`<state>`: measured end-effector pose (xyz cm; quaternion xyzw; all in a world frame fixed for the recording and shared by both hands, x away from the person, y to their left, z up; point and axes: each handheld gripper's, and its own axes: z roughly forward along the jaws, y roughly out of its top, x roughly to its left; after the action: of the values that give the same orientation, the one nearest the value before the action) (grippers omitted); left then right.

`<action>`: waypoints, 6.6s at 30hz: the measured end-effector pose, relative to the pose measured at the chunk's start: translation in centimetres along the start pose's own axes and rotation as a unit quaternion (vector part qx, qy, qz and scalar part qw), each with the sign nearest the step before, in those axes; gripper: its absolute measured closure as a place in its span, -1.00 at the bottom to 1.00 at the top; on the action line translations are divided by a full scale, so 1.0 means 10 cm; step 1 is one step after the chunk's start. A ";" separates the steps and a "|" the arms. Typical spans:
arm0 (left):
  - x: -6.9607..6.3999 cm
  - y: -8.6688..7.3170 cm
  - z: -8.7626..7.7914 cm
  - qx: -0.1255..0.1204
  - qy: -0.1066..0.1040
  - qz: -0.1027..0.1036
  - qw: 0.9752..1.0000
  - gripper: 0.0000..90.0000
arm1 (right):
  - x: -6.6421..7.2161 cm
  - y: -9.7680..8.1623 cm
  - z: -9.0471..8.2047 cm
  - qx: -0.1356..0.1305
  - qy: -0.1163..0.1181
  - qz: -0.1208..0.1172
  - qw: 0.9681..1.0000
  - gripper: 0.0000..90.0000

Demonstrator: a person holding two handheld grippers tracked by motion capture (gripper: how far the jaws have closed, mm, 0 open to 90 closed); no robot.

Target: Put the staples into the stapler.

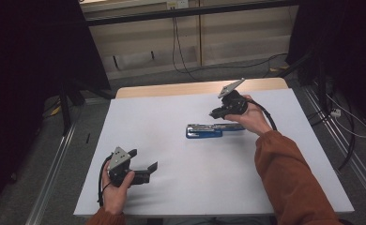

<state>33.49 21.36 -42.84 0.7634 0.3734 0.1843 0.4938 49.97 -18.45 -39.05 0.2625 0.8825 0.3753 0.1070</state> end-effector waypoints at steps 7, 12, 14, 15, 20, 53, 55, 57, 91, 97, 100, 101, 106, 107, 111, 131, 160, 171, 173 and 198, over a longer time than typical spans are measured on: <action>0.01 0.00 0.00 0.001 0.001 0.000 1.000 -0.92 | 0.06 0.04 0.02 -0.001 0.008 -0.010 1.000 0.76; 0.01 0.00 0.00 0.001 0.000 0.002 1.000 -0.92 | 0.08 0.05 0.04 0.001 0.012 -0.016 1.000 0.76; 0.00 0.00 0.00 0.000 0.000 0.001 1.000 -0.92 | 0.09 0.06 0.05 -0.002 0.015 -0.015 1.000 0.76; 0.00 0.00 0.00 0.000 0.000 0.001 1.000 -0.92 | 0.10 0.06 0.05 -0.002 0.016 -0.015 1.000 0.76; 0.01 0.00 0.00 0.001 0.001 0.001 1.000 -0.92 | 0.15 0.08 0.09 0.003 0.024 -0.029 0.999 0.76; 0.00 0.01 0.00 -0.003 -0.001 0.006 1.000 -0.92 | 0.31 0.19 0.41 0.009 0.051 -0.068 0.996 0.76; 0.00 0.01 0.00 -0.003 -0.002 0.003 1.000 -0.92 | 0.29 0.18 0.41 0.003 0.049 -0.064 0.997 0.76; 0.00 0.01 0.01 -0.002 -0.003 0.005 1.000 -0.92 | 0.29 0.18 0.41 0.001 0.048 -0.061 0.997 0.76; 0.00 0.01 0.01 -0.002 -0.008 0.006 1.000 -0.92 | 0.25 0.23 0.58 0.009 0.064 -0.111 0.992 0.76; 0.00 0.01 0.01 -0.001 -0.007 0.007 1.000 -0.92 | 0.24 0.25 0.59 0.017 0.063 -0.128 0.990 0.76; 0.00 0.01 0.01 0.000 -0.007 0.006 1.000 -0.92 | 0.24 0.24 0.60 0.020 0.070 -0.130 0.989 0.76; 0.00 0.01 0.01 0.000 -0.007 0.005 1.000 -0.92 | 0.24 0.24 0.60 0.021 0.071 -0.131 0.989 0.76; 0.00 0.01 0.01 -0.001 -0.007 0.007 1.000 -0.92 | 0.25 0.24 0.60 0.024 0.076 -0.135 0.988 0.76; 0.00 0.01 0.01 -0.001 -0.007 0.009 1.000 -0.92 | 0.25 0.23 0.59 0.026 0.077 -0.132 0.988 0.76; 0.00 0.01 0.01 -0.001 -0.007 0.005 1.000 -0.92 | 0.24 0.21 0.60 0.034 0.081 -0.136 0.987 0.76; 0.00 0.01 0.01 0.001 -0.009 0.005 1.000 -0.92 | 0.24 0.21 0.63 0.037 0.084 -0.147 0.985 0.76; 0.01 0.00 0.02 0.003 -0.011 0.003 1.000 -0.92 | 0.26 0.30 0.67 0.044 0.092 -0.183 0.978 0.76; 0.01 0.00 0.02 0.003 -0.011 0.004 1.000 -0.92 | 0.25 0.29 0.65 0.047 0.091 -0.184 0.978 0.76; 0.01 0.00 0.02 0.002 -0.011 0.003 1.000 -0.92 | 0.25 0.29 0.65 0.049 0.091 -0.185 0.977 0.76; 0.00 0.01 0.02 0.001 -0.010 0.000 1.000 -0.92 | 0.28 0.28 0.70 0.051 0.100 -0.187 0.976 0.76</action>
<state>33.64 21.28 -42.87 0.7656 0.3685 0.1767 0.4968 51.40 -11.08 -41.84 0.0588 0.9401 0.3277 0.0730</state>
